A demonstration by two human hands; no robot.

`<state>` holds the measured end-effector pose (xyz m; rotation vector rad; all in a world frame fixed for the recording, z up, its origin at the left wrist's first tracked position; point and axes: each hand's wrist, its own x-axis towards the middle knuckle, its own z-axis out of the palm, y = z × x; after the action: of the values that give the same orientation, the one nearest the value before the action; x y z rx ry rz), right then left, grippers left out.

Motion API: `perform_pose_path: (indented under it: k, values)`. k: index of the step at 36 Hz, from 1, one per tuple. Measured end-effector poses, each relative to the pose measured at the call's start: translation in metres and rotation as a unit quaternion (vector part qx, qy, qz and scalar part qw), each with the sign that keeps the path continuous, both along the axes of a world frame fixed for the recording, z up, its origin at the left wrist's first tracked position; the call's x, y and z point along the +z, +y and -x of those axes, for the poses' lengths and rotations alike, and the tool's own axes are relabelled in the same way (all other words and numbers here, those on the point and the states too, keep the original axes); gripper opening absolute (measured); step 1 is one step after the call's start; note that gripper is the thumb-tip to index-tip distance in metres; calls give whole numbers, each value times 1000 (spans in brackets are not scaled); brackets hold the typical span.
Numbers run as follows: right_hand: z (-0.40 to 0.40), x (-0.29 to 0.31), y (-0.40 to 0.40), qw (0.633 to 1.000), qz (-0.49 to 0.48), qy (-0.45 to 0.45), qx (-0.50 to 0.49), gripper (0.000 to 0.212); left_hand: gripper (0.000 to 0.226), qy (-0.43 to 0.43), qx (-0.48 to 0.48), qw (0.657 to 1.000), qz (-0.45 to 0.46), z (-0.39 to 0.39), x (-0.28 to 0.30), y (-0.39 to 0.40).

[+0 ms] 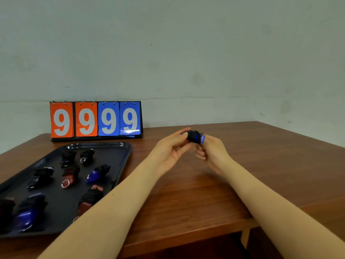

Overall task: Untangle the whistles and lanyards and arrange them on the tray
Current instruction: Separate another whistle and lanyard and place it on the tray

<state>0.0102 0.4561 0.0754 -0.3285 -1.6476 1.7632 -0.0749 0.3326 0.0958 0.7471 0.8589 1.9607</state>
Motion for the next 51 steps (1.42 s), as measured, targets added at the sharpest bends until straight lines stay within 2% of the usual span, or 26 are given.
perform_pose_path:
  k: [5, 8, 10, 13, 15, 19, 22, 27, 30, 34, 37, 41, 48, 51]
  values:
    - [1, -1, -3, 996, -79, -33, -39, 23, 15, -105, 12, 993, -50, 1, 2, 1]
    - [3, -4, -5, 976, -189, -69, -85, 20, 15, -132, 48, 988, -69, 7, 1, 2]
    - [4, -8, -6, 948, -287, -73, -117, 19, 15, -141, 81, 985, -64, 12, -2, 4]
    - [4, -11, -7, 877, -451, -95, -137, 16, 15, -118, 140, 983, -31, 18, -9, 6]
    - [4, -13, -10, 836, -521, -106, -135, 15, 16, -91, 169, 981, -2, 19, -12, 5]
    - [4, -13, -10, 800, -571, -103, -149, 16, 19, 34, 235, 970, 43, 19, -11, 2]
    - [3, -13, -10, 805, -563, -103, -156, 14, 23, 164, 279, 942, 83, 19, -11, 2]
    - [5, -15, -6, 833, -513, -113, -172, 8, 23, 315, 316, 886, 128, 19, -13, 5]
    - [8, -13, -6, 860, -458, -117, -192, 9, 23, 323, 314, 883, 131, 17, -13, 6]
    - [8, -12, -5, 870, -423, -108, -230, 8, 25, 324, 300, 889, 122, 14, -12, 7]
    - [5, -9, -6, 894, -375, -80, -234, 7, 27, 322, 286, 894, 120, 14, -12, 6]
    - [1, -6, -5, 938, -282, -57, -193, 6, 26, 311, 259, 907, 118, 17, -14, 4]
    - [-3, -4, -5, 949, -261, -33, -173, 11, 26, 303, 231, 917, 118, 20, -14, 3]
    - [-2, -1, -4, 979, -162, -21, -123, 6, 24, 292, 217, 925, 109, 21, -14, 3]
